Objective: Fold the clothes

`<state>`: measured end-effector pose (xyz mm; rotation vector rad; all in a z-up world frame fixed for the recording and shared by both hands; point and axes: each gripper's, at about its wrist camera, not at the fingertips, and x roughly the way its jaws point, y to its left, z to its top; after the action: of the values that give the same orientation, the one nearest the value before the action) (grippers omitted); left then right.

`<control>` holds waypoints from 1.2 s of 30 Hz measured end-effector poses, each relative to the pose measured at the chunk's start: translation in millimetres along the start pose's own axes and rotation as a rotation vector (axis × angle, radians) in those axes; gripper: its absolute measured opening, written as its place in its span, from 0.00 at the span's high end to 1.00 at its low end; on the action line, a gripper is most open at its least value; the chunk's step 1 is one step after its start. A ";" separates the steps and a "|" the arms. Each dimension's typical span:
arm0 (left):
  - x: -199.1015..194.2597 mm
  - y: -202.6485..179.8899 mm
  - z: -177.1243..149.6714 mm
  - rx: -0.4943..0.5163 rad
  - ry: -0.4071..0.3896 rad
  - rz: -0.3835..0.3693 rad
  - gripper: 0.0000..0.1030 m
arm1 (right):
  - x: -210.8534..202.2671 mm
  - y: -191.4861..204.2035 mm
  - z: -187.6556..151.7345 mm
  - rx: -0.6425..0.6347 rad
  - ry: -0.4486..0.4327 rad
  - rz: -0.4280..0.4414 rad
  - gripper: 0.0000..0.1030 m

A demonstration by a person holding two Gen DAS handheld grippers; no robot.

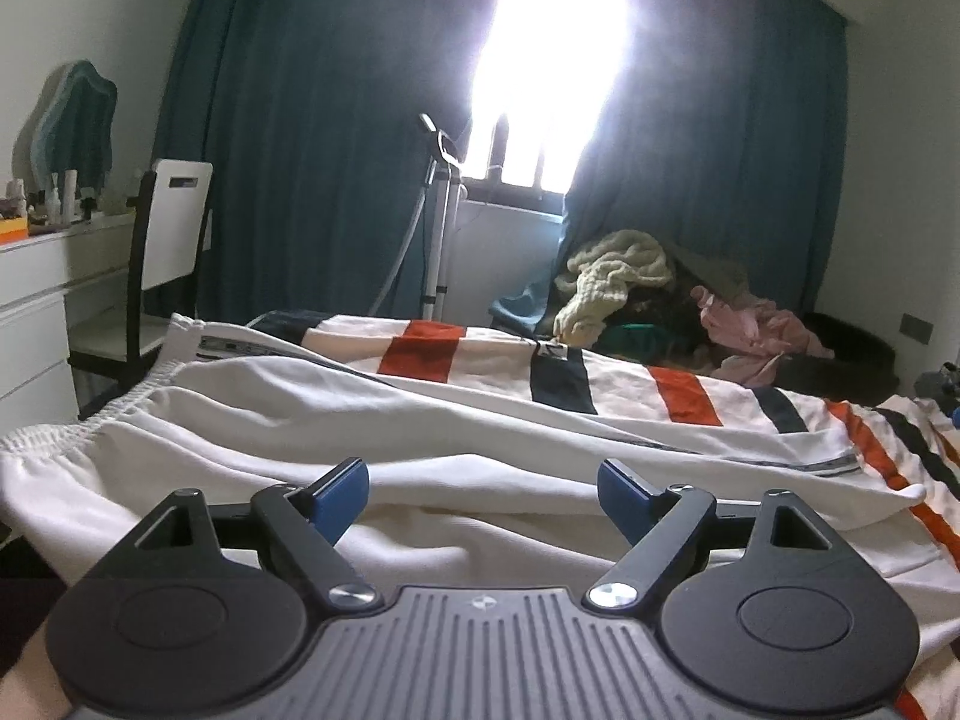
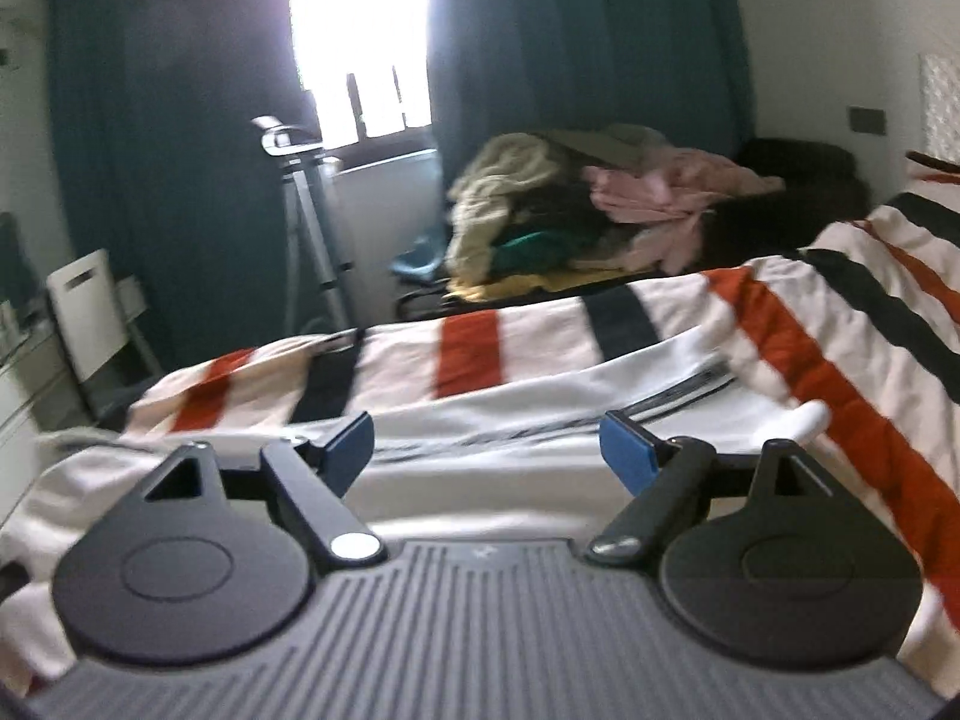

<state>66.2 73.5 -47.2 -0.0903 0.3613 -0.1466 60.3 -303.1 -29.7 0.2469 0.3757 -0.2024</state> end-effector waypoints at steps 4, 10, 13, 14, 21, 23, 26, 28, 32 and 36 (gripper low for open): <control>-24.3 -3.3 1.4 0.014 -0.001 0.019 0.17 | -31.6 30.0 -24.4 -0.043 0.027 0.051 0.19; -41.0 -8.2 -1.3 0.032 0.015 0.017 0.15 | -44.3 35.6 -52.6 -0.059 0.062 0.084 0.19; -38.1 -12.0 -2.9 0.048 0.030 0.019 0.15 | -40.3 33.8 -52.8 -0.035 0.070 0.073 0.19; -36.8 -12.4 -3.2 0.050 0.035 0.021 0.15 | -39.2 34.1 -53.6 -0.035 0.068 0.067 0.19; -19.3 4.4 -2.3 -0.027 0.104 0.035 0.15 | -20.6 33.2 -61.2 -0.016 0.132 0.019 0.19; -14.5 22.1 1.2 -0.074 0.114 0.089 0.15 | -18.0 24.8 -61.3 0.029 0.152 0.002 0.19; -10.8 61.5 11.8 -0.174 0.120 0.185 0.15 | -17.4 5.1 -60.6 0.129 0.161 -0.043 0.19; -10.8 95.6 19.0 -0.271 0.128 0.252 0.15 | -21.0 -12.5 -58.4 0.209 0.145 -0.086 0.19; -18.7 172.8 22.0 -0.526 0.155 0.359 0.14 | -31.4 -56.2 -56.0 0.397 0.102 -0.175 0.19; -23.5 241.0 10.4 -0.771 0.196 0.390 0.14 | -41.5 -108.4 -66.1 0.631 0.088 -0.291 0.19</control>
<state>78.8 315.3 -56.9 -0.7655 0.6088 0.3811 -25.6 -381.8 -94.9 0.8263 0.4271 -0.5993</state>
